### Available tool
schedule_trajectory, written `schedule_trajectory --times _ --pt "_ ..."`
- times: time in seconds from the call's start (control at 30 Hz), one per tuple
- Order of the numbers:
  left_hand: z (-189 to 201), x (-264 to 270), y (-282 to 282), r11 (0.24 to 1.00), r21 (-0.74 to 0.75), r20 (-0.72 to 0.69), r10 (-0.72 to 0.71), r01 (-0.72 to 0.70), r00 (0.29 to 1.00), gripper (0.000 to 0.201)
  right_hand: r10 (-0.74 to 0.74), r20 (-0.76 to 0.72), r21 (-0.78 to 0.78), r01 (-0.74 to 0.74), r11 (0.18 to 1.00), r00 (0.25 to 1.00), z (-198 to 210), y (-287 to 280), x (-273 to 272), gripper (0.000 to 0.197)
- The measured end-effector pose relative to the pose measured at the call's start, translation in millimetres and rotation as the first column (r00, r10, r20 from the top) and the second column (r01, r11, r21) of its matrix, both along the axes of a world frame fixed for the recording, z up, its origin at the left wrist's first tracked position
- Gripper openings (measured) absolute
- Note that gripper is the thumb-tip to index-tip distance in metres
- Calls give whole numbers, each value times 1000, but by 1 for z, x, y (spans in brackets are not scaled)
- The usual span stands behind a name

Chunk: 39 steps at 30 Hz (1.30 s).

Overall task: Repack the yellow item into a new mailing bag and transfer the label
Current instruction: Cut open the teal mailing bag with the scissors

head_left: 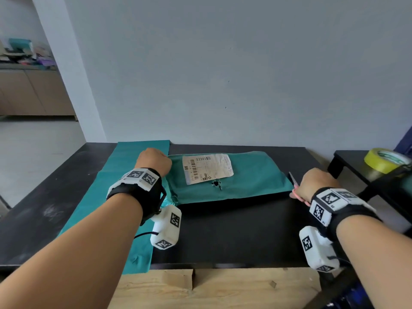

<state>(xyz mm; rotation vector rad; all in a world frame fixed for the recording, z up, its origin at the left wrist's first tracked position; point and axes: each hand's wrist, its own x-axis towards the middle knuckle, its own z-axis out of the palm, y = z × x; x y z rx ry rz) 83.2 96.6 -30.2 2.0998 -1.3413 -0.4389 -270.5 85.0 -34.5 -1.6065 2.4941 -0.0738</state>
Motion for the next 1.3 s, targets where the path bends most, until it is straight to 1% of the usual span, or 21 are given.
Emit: schedule_trajectory --times 0.13,0.2,0.23,0.33,0.4,0.47,0.5,0.53,0.57,0.63,0.7,0.73,0.77,0.83,0.87,0.97,1.03,1.07,1.2,1.3 --pt "-4 3 0 1000 20 -7 0 0 1000 18 -21 114 91 10 996 993 -1 -7 14 24" --pt "-3 6 2 1000 23 -14 -10 11 1000 17 -44 180 92 28 995 983 -2 -9 19 26" --pt "-3 7 3 999 26 -17 -19 20 1000 17 -43 189 70 30 997 981 -1 -6 21 27" --pt "-1 12 8 998 51 -23 -46 47 999 10 -37 168 -71 49 996 985 4 -1 23 25" --pt "1 15 12 994 84 -5 -70 70 998 11 -6 160 -224 42 974 987 14 1 30 18" --pt "1 16 15 988 124 22 -98 95 995 25 128 120 -313 -85 946 984 26 5 48 13" --pt "1 15 17 984 144 37 -114 107 993 32 224 100 -352 -176 919 969 30 6 60 15" --pt "1 15 18 980 159 55 -128 117 990 37 325 96 -386 -266 883 941 33 8 75 18" --pt "1 14 20 977 171 71 -138 124 988 39 432 120 -417 -349 839 894 36 12 91 22" --pt "-1 15 20 973 191 98 -150 130 984 40 619 161 -448 -502 740 768 39 25 126 30" --pt "-4 17 21 970 208 127 -153 124 980 35 747 136 -386 -660 645 651 37 34 156 37" --pt "-5 18 22 969 215 153 -156 122 976 31 784 107 -321 -725 609 611 33 35 168 39" --pt "-5 19 23 968 221 185 -161 118 970 27 805 88 -251 -768 589 587 29 35 178 41" --pt "-7 21 25 967 225 248 -175 119 953 22 810 83 -131 -799 587 581 20 33 189 46" --pt "-8 23 25 967 221 271 -183 124 945 22 808 79 -105 -801 590 584 17 33 191 47" --pt "-11 28 24 959 241 294 -218 148 931 28 812 47 -117 -804 583 582 15 34 191 43" --pt "-12 30 22 953 252 283 -238 167 929 28 815 21 -126 -807 577 579 17 35 191 40" --pt "-13 30 22 951 257 276 -243 172 930 26 810 15 -127 -803 583 586 18 35 193 41" --pt "-14 29 24 943 273 266 -262 188 928 23 767 12 -120 -761 637 641 20 34 203 67" --pt "-11 27 27 959 230 250 -223 166 942 25 753 -11 -112 -750 652 657 18 34 207 77"
